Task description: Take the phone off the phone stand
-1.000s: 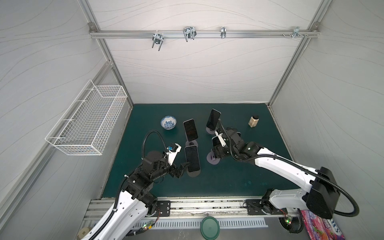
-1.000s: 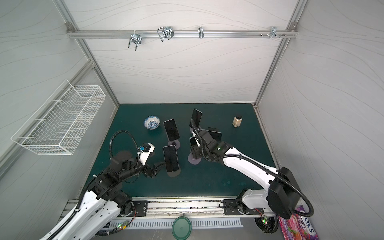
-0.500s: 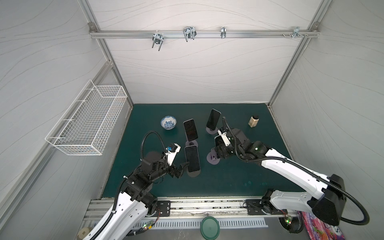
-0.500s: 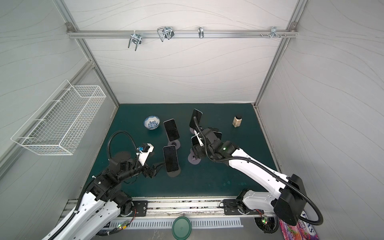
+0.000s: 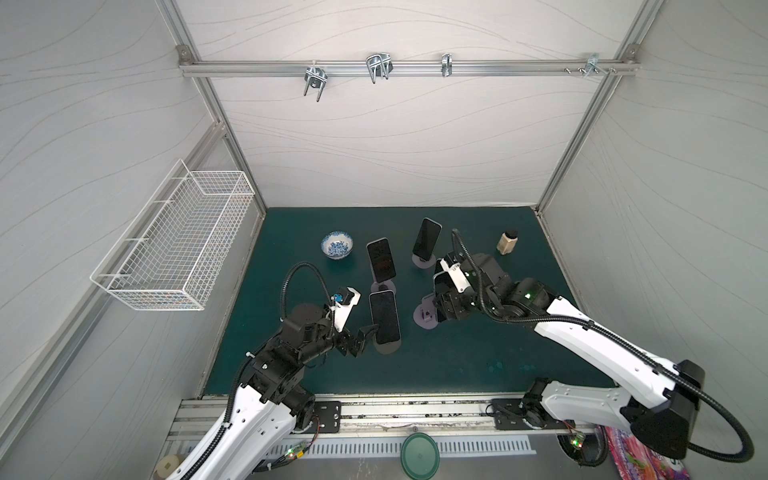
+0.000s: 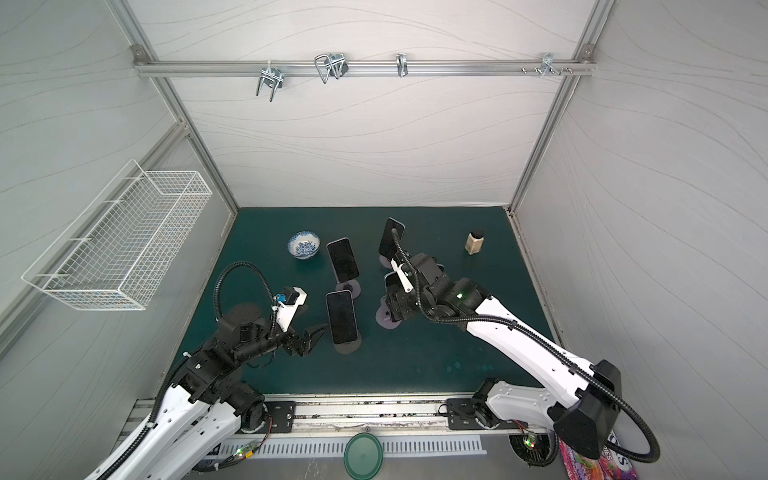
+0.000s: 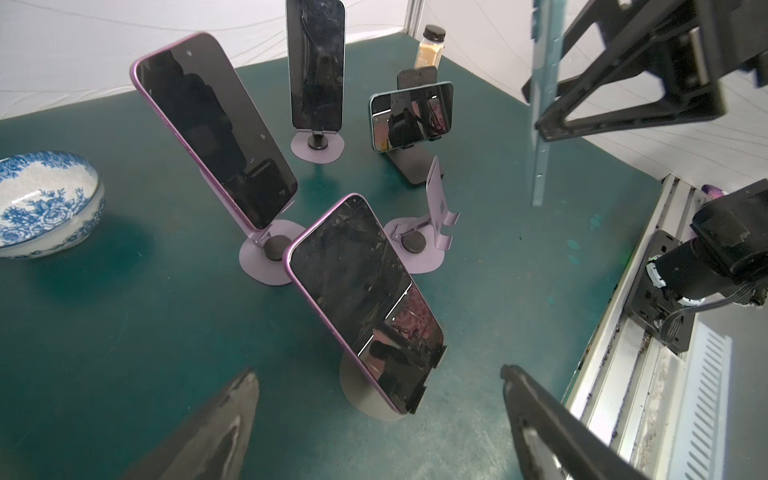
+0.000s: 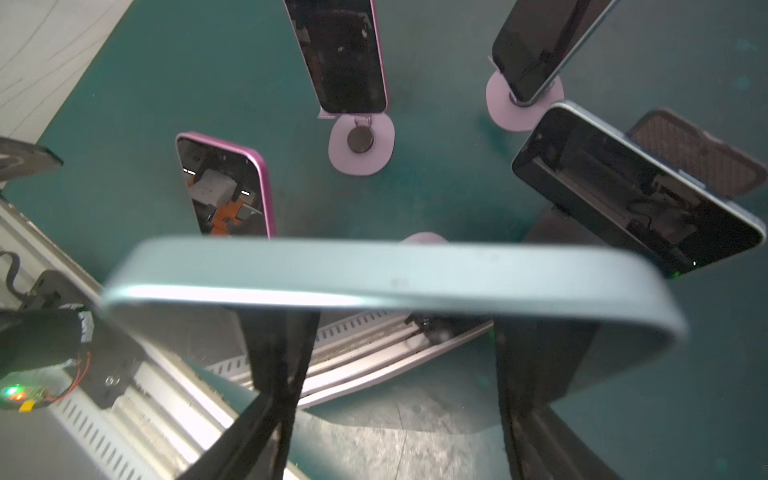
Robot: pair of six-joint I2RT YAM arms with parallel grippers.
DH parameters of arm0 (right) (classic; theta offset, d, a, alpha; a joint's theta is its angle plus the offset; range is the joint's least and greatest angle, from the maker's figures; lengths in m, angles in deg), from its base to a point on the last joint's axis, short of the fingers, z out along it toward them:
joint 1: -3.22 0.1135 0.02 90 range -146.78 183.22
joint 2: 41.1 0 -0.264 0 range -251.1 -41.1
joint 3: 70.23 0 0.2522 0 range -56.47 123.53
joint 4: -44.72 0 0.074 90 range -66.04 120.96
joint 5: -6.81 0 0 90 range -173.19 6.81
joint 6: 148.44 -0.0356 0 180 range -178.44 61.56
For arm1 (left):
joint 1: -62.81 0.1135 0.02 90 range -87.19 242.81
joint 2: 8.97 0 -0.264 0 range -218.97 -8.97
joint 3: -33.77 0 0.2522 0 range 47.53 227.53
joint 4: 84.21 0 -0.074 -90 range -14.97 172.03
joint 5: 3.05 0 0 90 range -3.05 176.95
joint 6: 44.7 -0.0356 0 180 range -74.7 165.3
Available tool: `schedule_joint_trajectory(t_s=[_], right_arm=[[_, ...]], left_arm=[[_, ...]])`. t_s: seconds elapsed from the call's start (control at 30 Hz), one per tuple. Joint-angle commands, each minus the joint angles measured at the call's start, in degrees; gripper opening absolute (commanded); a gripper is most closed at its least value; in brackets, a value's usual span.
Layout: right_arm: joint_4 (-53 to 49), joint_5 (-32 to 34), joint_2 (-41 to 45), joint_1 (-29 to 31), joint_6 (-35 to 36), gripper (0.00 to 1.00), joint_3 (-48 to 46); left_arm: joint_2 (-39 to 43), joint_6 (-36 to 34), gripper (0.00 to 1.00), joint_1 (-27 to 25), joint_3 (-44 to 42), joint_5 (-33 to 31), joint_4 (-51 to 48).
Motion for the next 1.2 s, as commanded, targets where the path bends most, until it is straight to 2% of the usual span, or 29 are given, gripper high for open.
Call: schedule_joint_trajectory(t_s=[0.0,0.2,0.4,0.57,0.73,0.87,1.03,1.17], right_arm=[[-4.6,-1.7,3.1,-0.4,-1.4,0.59,3.3],[-13.5,-3.4,3.8,-2.7,-0.7,0.55,6.1],[-21.8,-6.2,4.2,-8.5,0.3,0.55,6.5],[-28.2,-6.9,1.6,-15.0,4.2,0.54,7.0],[-29.2,-8.4,-2.9,-22.3,7.6,0.56,7.2],[-27.3,-10.0,-6.3,-27.1,9.6,0.55,6.5],[-24.2,-4.9,-10.8,-29.9,13.4,0.55,4.8],[-21.7,-0.6,-14.0,-30.6,15.2,0.56,2.7]], left_arm=[[-0.8,-1.3,0.92,-0.3,4.4,-0.4,-0.6],[-3.9,-2.5,0.92,-0.3,9.8,0.7,-1.3],[-9.2,-1.4,0.9,-0.3,15.0,3.4,1.8],[-14.0,1.0,0.89,-1.4,17.0,5.0,5.9],[-18.6,2.2,0.89,-6.4,18.1,4.0,8.9],[-22.8,5.2,0.89,-11.7,21.0,0.0,9.8],[-26.2,6.0,0.89,-17.1,23.1,-1.6,10.1],[-27.3,7.0,0.89,-19.2,23.8,-0.7,10.3]])
